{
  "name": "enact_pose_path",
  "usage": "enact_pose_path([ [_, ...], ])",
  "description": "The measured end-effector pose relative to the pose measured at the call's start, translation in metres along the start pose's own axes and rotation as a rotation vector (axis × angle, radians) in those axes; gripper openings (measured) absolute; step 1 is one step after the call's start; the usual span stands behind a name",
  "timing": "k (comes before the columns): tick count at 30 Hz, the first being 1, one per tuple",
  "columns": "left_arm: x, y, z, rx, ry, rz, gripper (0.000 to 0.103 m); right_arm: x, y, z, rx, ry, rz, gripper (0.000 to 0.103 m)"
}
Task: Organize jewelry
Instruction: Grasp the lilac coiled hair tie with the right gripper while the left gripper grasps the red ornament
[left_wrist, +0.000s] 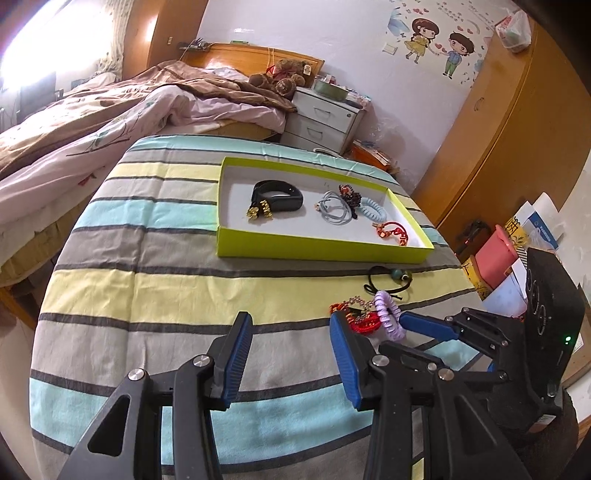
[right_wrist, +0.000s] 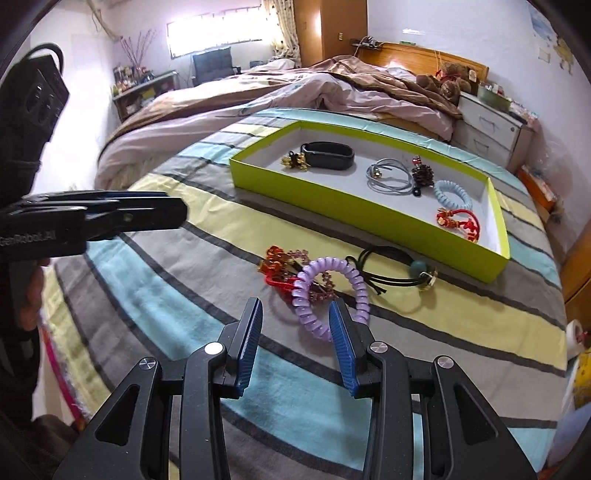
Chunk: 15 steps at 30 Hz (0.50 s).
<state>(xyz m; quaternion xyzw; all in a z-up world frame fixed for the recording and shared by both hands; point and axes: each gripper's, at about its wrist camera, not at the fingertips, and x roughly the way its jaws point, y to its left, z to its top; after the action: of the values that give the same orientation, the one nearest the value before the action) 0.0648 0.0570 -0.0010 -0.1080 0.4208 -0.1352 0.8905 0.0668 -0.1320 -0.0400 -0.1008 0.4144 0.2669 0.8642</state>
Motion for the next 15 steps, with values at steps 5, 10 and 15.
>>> enact_pose_path([
  [5,0.004,0.002,-0.004,-0.007,0.014,-0.005,0.043,0.005,0.004,-0.001,-0.04,0.013,-0.047,0.017],
  [10,0.008,-0.003,-0.005,-0.003,0.024,-0.02,0.043,0.001,0.004,-0.003,-0.038,-0.004,-0.045,0.01],
  [15,0.014,-0.013,-0.007,0.019,0.039,-0.03,0.043,-0.008,-0.005,-0.003,0.012,-0.038,-0.021,0.01],
])
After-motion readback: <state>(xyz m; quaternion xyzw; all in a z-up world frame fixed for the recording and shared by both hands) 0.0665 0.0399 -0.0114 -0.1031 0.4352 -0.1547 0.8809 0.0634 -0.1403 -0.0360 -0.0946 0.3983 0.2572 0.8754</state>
